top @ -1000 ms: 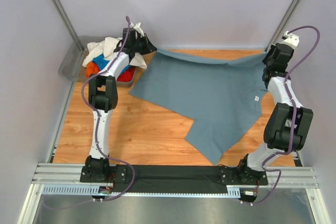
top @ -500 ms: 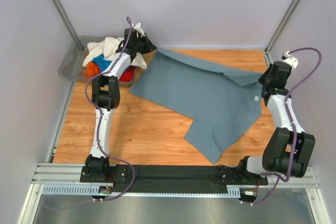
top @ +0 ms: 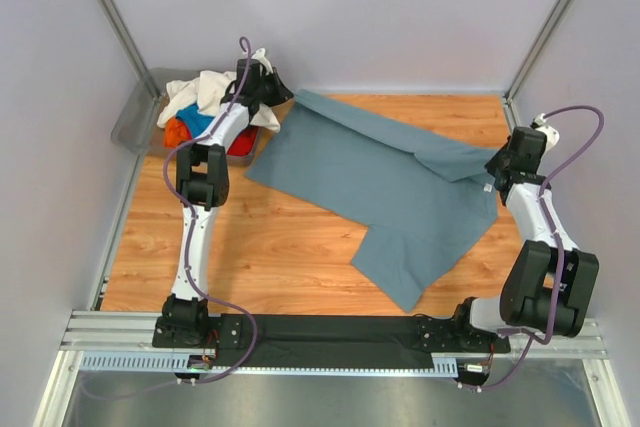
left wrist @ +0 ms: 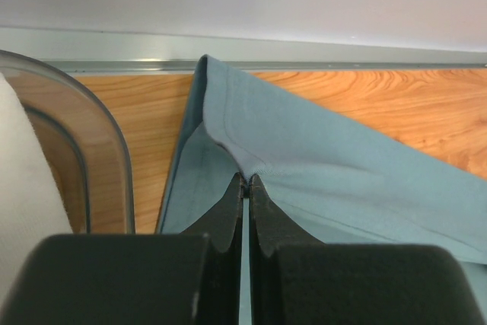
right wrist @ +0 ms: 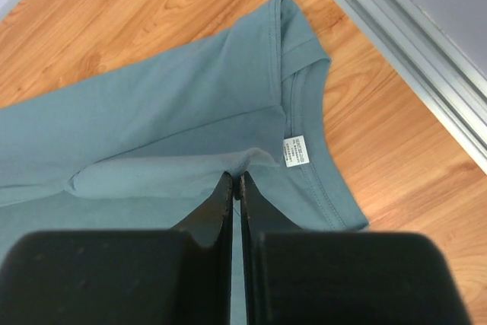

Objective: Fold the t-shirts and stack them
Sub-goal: Fold the tshirt

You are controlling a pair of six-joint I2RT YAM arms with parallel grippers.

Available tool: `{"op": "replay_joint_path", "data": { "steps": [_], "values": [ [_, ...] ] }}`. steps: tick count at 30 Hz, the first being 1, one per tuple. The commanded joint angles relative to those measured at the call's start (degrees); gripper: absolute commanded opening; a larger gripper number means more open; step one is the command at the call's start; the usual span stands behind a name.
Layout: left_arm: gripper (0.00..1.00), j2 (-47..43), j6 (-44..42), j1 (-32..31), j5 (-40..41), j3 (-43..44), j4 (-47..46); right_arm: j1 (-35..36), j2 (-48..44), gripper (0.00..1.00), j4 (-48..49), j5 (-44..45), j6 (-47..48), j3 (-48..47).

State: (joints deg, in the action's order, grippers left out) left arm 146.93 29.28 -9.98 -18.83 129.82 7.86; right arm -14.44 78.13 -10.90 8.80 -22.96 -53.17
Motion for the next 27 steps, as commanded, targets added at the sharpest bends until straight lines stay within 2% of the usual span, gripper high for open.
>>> {"op": "replay_joint_path", "data": {
  "steps": [1, 3, 6, 7, 8, 9, 10, 11, 12, 15, 18, 22, 24, 27],
  "values": [
    [0.0, 1.5, -0.9, 0.5, 1.7, 1.6, -1.8, 0.0, 1.4, 0.0, -0.4, -0.7, -1.8, -0.6],
    [0.02, 1.8, -0.7, 0.5, 1.7, 1.5, -1.6, 0.0, 1.9, 0.01, -0.5, -0.6, -2.0, -0.4],
    [0.18, 1.1, -1.3, 0.5, 1.3, 1.0, -0.4, 0.0, 2.1, 0.03, -3.2, 1.0, -1.6, -1.1],
    [0.34, 0.6, -1.3, 0.5, 1.1, 0.7, 0.5, 0.1, 2.2, 0.04, -5.0, 1.6, -1.4, -1.4],
    [0.42, -0.8, -1.5, 0.3, 0.6, 0.4, 0.8, -0.1, 3.2, 0.06, -6.7, 1.8, -1.5, -3.4],
    [0.49, -1.8, -1.7, 0.2, 0.5, -0.8, 1.1, 0.0, 3.7, 0.17, -9.0, 2.3, -1.6, -5.2],
    [0.62, -3.0, -2.2, 0.0, 0.7, -1.8, 1.8, -0.1, 4.4, 0.25, -13.4, 1.8, -1.2, -6.6],
    [0.64, -6.1, -3.3, -0.4, 0.3, -3.4, 1.2, -0.1, 5.3, 0.32, -15.7, 1.8, -0.9, -9.5],
    [0.65, -7.7, -4.0, -1.0, -0.2, -7.1, 0.2, -0.1, 5.7, 0.49, -18.3, 2.2, -1.1, -10.8],
    [0.67, -13.2, -6.2, -1.8, 0.1, -11.1, 0.4, -0.2, 6.0, 0.73, -24.9, 2.5, -0.4, -14.3],
    [0.62, -16.8, -5.8, -2.1, -0.6, -13.2, 0.9, -0.1, 6.9, 0.77, -27.9, 1.7, -1.2, -17.1],
    [0.5, -18.7, -5.0, -3.6, -3.7, -14.2, 4.1, 0.3, 11.1, 0.77, -30.2, -7.4, -6.1, -19.5],
    [0.49, -19.4, -5.3, -4.9, -4.9, -15.0, 5.5, 0.9, 14.1, 0.77, -32.0, -9.8, -9.0, -20.5],
    [0.49, -20.9, -10.7, -9.2, -3.1, -16.8, 11.1, 1.8, 16.7, 0.77, -32.3, -9.9, -11.5, -20.7]
  ]
}}
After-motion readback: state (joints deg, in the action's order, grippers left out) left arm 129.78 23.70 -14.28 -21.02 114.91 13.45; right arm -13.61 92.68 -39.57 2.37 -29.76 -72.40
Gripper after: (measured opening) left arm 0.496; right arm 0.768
